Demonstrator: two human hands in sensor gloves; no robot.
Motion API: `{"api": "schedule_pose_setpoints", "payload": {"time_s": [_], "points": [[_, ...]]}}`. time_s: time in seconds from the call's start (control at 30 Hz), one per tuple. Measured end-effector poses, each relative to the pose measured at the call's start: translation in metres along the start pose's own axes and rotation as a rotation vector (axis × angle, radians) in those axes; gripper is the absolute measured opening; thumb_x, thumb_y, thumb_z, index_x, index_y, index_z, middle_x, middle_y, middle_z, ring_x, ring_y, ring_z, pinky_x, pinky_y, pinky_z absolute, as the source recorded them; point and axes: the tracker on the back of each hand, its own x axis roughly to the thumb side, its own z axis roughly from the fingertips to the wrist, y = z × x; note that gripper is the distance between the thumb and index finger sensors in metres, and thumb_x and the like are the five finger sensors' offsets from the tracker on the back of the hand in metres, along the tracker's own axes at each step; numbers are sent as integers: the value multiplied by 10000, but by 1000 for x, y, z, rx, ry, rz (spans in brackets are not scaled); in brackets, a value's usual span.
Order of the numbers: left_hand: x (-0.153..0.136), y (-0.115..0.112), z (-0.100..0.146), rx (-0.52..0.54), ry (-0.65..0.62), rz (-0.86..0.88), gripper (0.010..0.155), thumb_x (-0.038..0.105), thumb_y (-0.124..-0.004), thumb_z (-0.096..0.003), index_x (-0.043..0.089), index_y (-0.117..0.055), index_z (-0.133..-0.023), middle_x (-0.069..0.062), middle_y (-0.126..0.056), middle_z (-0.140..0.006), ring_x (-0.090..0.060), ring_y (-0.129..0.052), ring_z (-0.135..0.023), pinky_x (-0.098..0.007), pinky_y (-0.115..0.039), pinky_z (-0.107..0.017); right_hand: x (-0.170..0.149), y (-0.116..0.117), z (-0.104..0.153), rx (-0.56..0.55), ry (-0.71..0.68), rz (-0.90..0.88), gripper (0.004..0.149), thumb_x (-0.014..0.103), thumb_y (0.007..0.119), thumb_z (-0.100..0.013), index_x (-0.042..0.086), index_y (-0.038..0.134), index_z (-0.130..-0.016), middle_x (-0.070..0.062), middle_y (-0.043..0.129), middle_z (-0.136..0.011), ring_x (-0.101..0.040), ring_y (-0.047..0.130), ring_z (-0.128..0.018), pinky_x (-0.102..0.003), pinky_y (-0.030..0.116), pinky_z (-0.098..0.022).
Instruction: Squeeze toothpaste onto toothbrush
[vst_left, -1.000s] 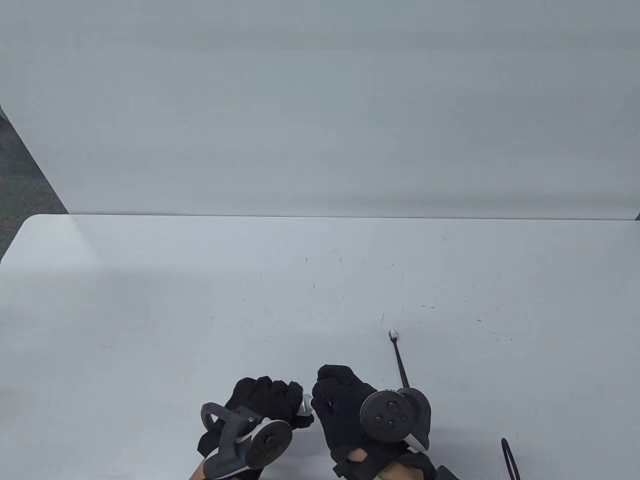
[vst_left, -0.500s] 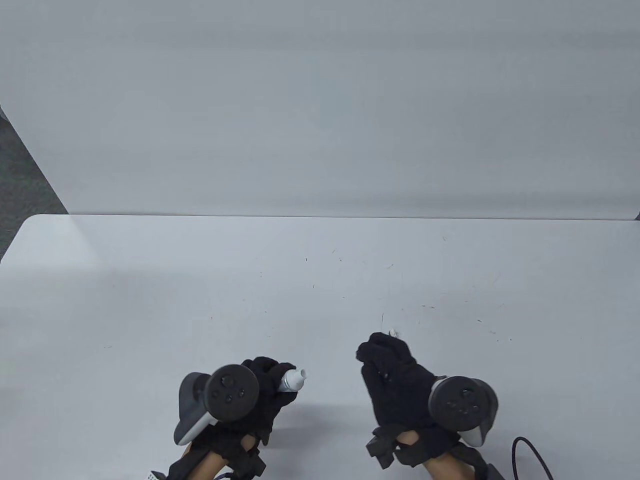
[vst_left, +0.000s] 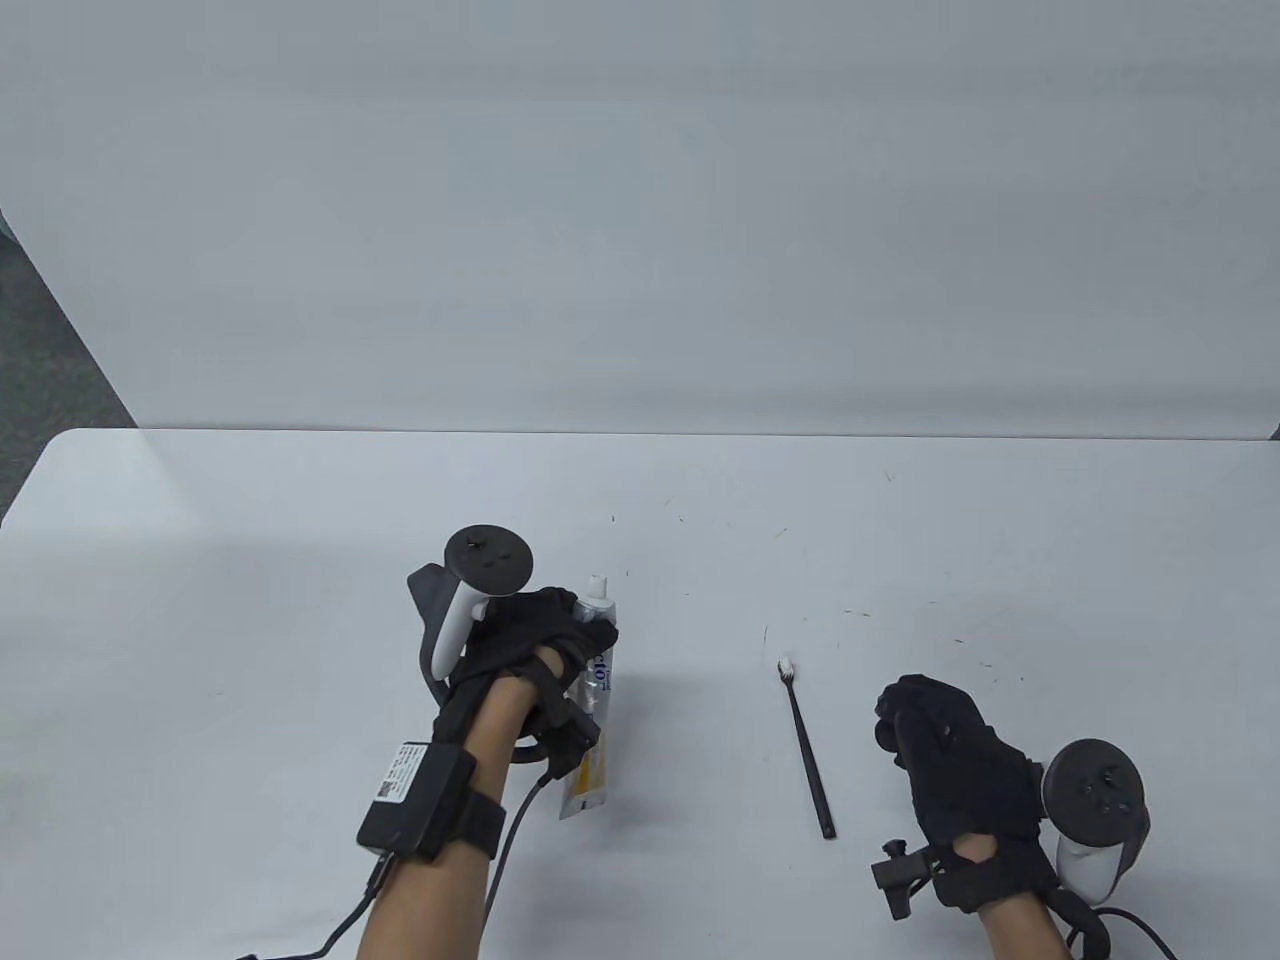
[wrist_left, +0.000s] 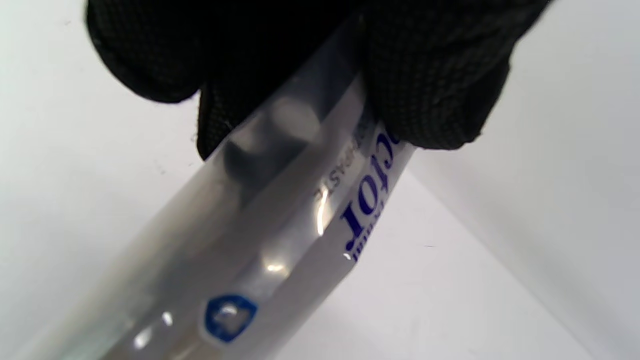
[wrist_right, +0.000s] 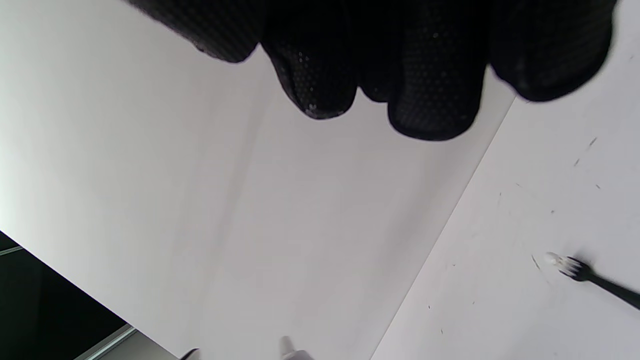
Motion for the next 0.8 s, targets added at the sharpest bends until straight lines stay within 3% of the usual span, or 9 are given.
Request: {"api": "schedule_pose_setpoints", "payload": {"time_s": [0.03, 0.2, 0.33, 0.57, 0.8], "points": [[-2, -7, -12, -11, 52, -28, 464, 392, -972, -366, 244, -901, -800, -116, -1002, -765, -348, -1057, -609, -538, -854, -453, -1, 2, 1, 14, 7, -6, 448, 327, 694, -436, 40, 847, -745, -221, 775, -858, -415, 934, -572, -621, 794, -384], [-10, -28, -47, -29, 145, -44, 423, 398, -941, -427, 221, -896, -808, -125, -993, -742, -333, -1031, -574, -521, -837, -450, 3, 16, 3, 77, -18, 51, 450, 328, 696, -435, 39, 850, -744, -221, 780, -855, -414, 937, -566, -617, 797, -379], [-12, -33, -58, 33, 188, -193, 394, 468, -921, -423, 267, -945, -761, -85, -997, -716, -310, -1004, -578, -520, -808, -470, 9, 21, 5, 106, -46, 79, 450, 328, 697, -435, 38, 852, -742, -222, 779, -857, -416, 935, -571, -618, 796, -381], [-16, -37, -66, 86, 215, -386, 399, 462, -938, -395, 249, -967, -731, -89, -993, -719, -326, -987, -604, -537, -792, -477, 14, 23, 7, 113, -69, 75, 445, 328, 697, -435, 37, 857, -731, -223, 778, -859, -416, 935, -572, -618, 796, -381], [-14, -38, -55, 108, 187, -392, 474, 507, -918, -387, 244, -933, -782, -101, -976, -760, -345, -980, -631, -544, -787, -483, 9, 20, 6, 96, -42, 86, 445, 329, 696, -435, 39, 857, -732, -223, 779, -857, -416, 935, -571, -616, 798, -379]]}}
